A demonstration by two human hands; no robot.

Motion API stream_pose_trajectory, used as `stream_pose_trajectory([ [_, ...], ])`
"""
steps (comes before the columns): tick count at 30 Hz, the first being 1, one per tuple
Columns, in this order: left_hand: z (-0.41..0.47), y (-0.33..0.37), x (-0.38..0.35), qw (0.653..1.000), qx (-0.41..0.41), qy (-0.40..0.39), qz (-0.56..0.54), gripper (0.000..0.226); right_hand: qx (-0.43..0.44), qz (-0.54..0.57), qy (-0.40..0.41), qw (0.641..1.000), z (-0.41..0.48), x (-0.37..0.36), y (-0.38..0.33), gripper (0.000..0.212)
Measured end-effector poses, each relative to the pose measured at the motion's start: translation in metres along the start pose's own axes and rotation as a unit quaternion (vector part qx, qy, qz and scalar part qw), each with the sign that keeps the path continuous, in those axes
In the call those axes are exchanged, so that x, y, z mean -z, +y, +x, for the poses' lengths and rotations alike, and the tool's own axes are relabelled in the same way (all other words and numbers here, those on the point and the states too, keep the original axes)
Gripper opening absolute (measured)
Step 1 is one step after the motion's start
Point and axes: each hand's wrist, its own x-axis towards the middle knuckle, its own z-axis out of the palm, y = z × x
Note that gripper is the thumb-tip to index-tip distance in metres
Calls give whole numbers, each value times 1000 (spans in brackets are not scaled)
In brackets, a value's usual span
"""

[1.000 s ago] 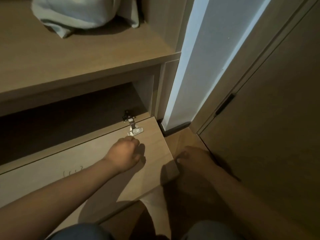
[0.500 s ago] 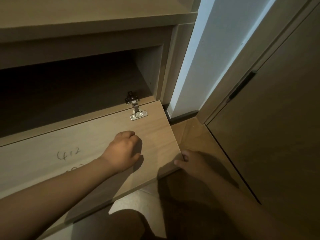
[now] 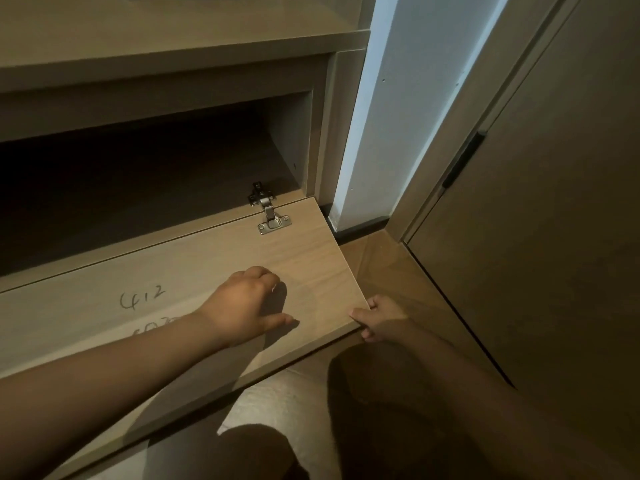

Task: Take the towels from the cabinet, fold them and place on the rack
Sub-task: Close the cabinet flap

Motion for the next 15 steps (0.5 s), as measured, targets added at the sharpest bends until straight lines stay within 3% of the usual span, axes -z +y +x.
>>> stream_pose_trajectory([
  [6,-11,16,7,999,-39,6,13,70,28,99,-9,995,-27,16,-6,32],
  [15,-21,30,17,998,-47,-16,29,77,33,126,18,991,-50,27,-23,31],
])
